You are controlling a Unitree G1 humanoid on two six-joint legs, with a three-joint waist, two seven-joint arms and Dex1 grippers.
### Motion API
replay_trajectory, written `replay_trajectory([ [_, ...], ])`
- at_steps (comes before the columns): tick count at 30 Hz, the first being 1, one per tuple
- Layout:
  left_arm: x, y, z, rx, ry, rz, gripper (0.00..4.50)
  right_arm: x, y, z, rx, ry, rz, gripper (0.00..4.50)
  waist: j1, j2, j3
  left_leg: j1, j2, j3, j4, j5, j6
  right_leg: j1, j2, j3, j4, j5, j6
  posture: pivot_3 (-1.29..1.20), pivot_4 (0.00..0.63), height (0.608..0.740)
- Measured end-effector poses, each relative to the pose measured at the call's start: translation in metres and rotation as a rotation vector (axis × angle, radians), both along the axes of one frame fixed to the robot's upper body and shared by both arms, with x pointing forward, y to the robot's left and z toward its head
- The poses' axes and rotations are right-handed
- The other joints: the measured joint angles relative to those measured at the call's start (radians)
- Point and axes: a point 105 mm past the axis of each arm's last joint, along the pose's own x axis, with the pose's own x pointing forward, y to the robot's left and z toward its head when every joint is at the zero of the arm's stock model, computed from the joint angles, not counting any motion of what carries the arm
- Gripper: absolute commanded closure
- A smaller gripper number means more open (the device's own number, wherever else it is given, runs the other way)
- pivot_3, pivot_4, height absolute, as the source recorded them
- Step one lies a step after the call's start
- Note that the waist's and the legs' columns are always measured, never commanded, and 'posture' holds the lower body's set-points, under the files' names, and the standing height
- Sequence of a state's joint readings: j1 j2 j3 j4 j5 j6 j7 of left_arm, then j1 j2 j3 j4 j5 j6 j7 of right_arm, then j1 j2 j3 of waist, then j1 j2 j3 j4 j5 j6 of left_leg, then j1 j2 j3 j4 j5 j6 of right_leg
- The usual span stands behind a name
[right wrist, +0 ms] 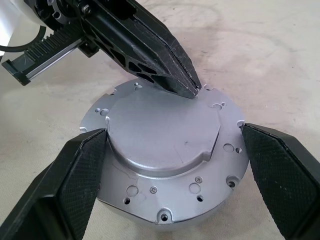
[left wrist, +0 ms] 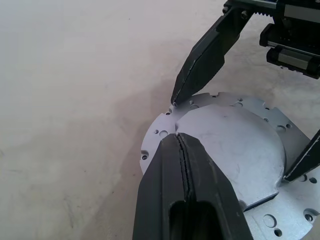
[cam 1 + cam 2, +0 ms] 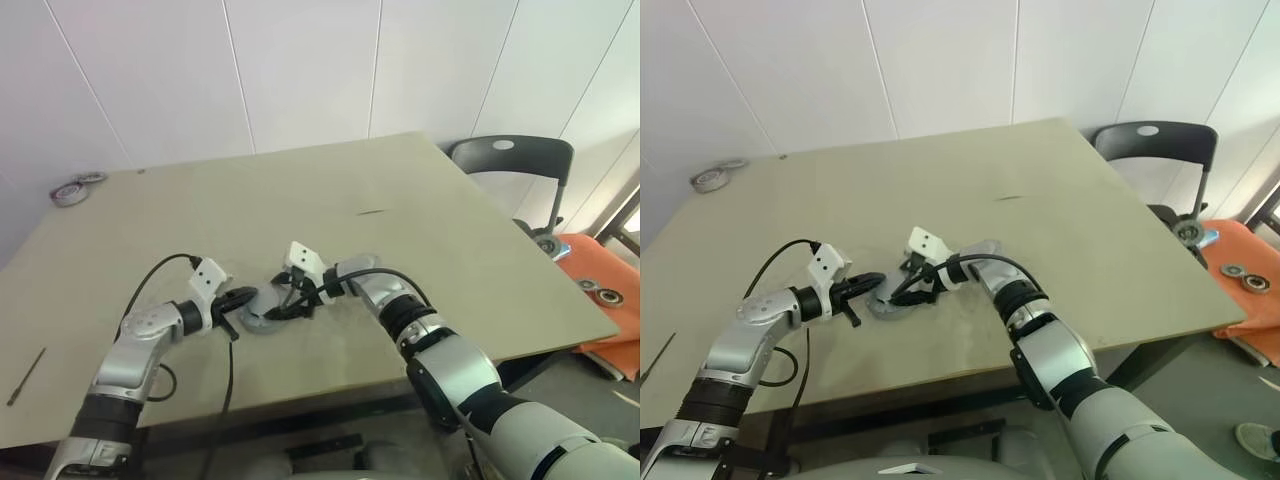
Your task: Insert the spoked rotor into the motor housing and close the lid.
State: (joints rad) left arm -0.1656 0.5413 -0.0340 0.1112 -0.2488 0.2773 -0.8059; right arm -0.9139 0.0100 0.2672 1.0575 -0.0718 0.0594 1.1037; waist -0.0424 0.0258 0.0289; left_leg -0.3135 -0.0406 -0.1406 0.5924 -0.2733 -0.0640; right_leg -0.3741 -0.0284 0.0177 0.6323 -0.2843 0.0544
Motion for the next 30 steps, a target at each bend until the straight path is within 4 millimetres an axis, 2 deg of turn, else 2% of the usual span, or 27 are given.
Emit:
replay_trajectory([
  [6, 0.000, 0.000, 0.000, -0.001, 0.001, 0.000, 4.50, 0.000, -0.002, 0.000, -0.003, 0.002, 0.002, 0.04, 0.000, 0.000, 0.000, 0.000, 0.000, 0.000, 0.000, 0.000, 0.000, 0.000, 0.000, 0.000, 0.000, 0.000, 0.000, 0.00, 0.000, 0.740],
  [9, 0.000, -0.001, 0.000, -0.002, 0.000, -0.001, 4.50, 0.001, -0.012, 0.000, -0.015, 0.031, 0.010, 0.04, 0.001, 0.000, 0.000, 0.000, 0.000, 0.000, 0.000, 0.000, 0.000, 0.000, 0.000, 0.000, 0.000, 0.000, 0.000, 0.00, 0.000, 0.740],
  [12, 0.001, 0.000, 0.001, -0.002, -0.007, 0.001, 4.50, -0.006, -0.023, -0.003, -0.015, 0.124, 0.037, 0.04, -0.001, -0.001, 0.001, -0.003, 0.000, 0.000, 0.000, 0.000, 0.000, -0.001, 0.000, 0.000, 0.000, 0.000, 0.000, 0.00, 0.000, 0.740],
  [15, 0.003, 0.001, 0.004, -0.003, -0.019, 0.004, 4.50, -0.021, -0.035, -0.010, -0.035, 0.209, 0.108, 0.04, -0.001, -0.003, 0.001, -0.009, 0.000, 0.000, 0.000, 0.000, 0.000, -0.008, 0.001, 0.000, 0.001, 0.002, 0.004, 0.00, 0.000, 0.740],
  [18, 0.004, 0.001, 0.005, -0.003, -0.024, 0.007, 4.50, -0.026, -0.036, -0.007, -0.031, 0.233, 0.141, 0.04, -0.002, -0.003, 0.001, -0.013, 0.000, 0.001, 0.000, 0.000, 0.000, -0.014, 0.001, 0.002, 0.003, 0.003, 0.004, 0.00, 0.000, 0.740],
  [25, 0.005, 0.000, 0.006, -0.006, -0.025, 0.006, 4.50, -0.006, -0.042, -0.003, -0.057, 0.184, 0.027, 0.04, -0.001, -0.004, 0.003, -0.013, 0.000, 0.001, 0.000, 0.000, 0.000, -0.014, 0.000, 0.001, 0.003, 0.003, 0.004, 0.00, 0.000, 0.740],
  [30, 0.005, 0.000, 0.006, -0.010, -0.026, 0.006, 4.50, 0.002, -0.048, -0.004, -0.041, 0.257, -0.073, 0.04, -0.001, -0.004, 0.003, -0.013, 0.000, 0.001, 0.000, 0.000, 0.000, -0.015, 0.001, 0.001, 0.003, 0.003, 0.004, 0.00, 0.000, 0.740],
])
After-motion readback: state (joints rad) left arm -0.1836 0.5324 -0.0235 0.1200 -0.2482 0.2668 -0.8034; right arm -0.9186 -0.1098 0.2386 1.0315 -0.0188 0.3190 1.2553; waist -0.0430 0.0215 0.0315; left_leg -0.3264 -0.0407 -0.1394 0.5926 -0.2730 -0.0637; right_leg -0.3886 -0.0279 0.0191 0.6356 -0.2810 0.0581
